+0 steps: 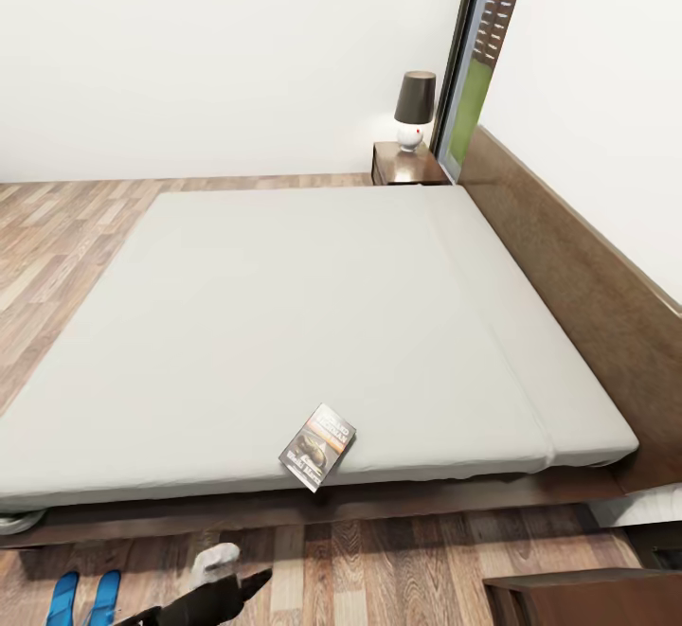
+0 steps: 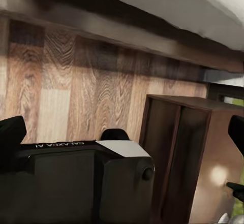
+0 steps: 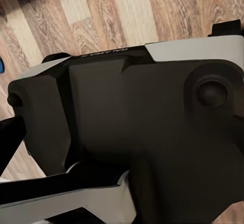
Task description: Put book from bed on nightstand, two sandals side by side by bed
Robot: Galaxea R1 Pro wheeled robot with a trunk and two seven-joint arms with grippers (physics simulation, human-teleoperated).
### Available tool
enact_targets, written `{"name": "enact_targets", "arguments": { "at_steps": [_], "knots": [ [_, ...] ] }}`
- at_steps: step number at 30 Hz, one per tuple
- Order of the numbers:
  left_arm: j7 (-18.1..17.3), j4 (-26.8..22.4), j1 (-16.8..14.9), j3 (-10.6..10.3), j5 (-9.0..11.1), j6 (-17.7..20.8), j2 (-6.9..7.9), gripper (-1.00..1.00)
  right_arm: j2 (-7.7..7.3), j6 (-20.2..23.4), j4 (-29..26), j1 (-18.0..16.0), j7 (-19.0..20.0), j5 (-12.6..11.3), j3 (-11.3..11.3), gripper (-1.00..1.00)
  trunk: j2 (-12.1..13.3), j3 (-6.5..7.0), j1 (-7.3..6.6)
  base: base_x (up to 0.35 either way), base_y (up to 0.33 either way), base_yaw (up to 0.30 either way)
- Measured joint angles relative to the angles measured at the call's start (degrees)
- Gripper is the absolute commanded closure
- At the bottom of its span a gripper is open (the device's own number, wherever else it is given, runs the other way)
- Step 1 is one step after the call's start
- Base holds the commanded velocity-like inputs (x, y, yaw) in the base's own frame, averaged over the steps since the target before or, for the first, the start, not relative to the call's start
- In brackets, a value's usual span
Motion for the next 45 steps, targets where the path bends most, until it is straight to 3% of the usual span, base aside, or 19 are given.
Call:
{"name": "enact_targets", "arguments": {
  "at_steps": [4,10,14,18,20,21,25,30,34,38,45],
  "knots": [
    [-2.99,8.41,0.4,0.14,-0.6,-10.15,0.18,-1.0,0.0,0.0,0.0,-0.02,0.0,0.16,0.05,-1.0,1.61,0.72,-0.88,0.0,0.0,0.0],
    [-4.16,15.04,0.52,0.22,-2.48,-17.89,0.93,-1.0,0.78,0.0,-0.17,-0.03,0.0,0.31,0.52,-1.0,3.23,1.45,-1.76,0.0,0.0,0.0],
    [-4.26,15.78,0.53,0.21,-2.8,-18.97,2.15,-1.0,3.06,0.0,-0.79,-0.02,-0.01,0.29,0.56,-1.0,3.23,1.45,-1.76,0.0,0.0,0.0],
    [-4.28,15.9,0.58,0.22,-2.85,-19.14,2.36,-1.0,4.49,0.0,-1.15,-0.03,0.17,0.19,0.49,-1.0,3.23,1.45,-1.76,0.0,0.0,0.0],
    [-4.28,15.94,0.54,0.22,-2.85,-19.18,2.38,-1.0,7.04,0.03,-2.39,-0.03,0.18,0.14,0.43,-1.0,3.23,1.45,-1.76,0.0,0.0,0.0],
    [-4.29,15.94,0.55,0.22,-2.83,-19.19,2.39,-1.0,9.0,0.05,-4.3,-0.03,0.11,0.09,0.36,-1.0,3.23,1.45,-1.76,0.0,0.0,0.0],
    [-4.29,15.93,0.56,0.34,-2.8,-19.2,2.4,-1.0,12.23,0.55,-10.69,-0.08,0.19,0.03,0.34,-1.0,3.23,1.45,-1.76,0.0,0.0,0.0],
    [-4.28,15.94,0.56,0.47,-2.79,-19.55,2.4,-1.0,13.78,0.81,-15.41,-0.16,0.17,-0.24,0.38,-1.0,3.23,1.45,-1.76,0.0,0.0,0.0],
    [-4.26,15.96,0.58,0.38,-2.61,-22.1,2.38,-1.0,14.67,0.96,-20.1,-0.29,0.53,-0.79,0.27,-1.0,3.22,1.45,-1.76,0.0,0.0,0.0],
    [-4.26,15.95,0.55,0.39,-2.48,-22.56,2.39,-1.0,15.54,1.14,-23.22,-0.29,1.41,-4.35,0.33,-1.0,3.23,1.45,-1.76,0.0,0.0,0.0],
    [-4.34,15.91,0.58,0.27,-2.43,-22.7,2.38,-1.0,16.42,2.86,-24.15,-0.29,12.04,-8.37,0.41,-1.0,3.23,1.45,-1.76,0.0,0.0,0.0]
  ]
}}
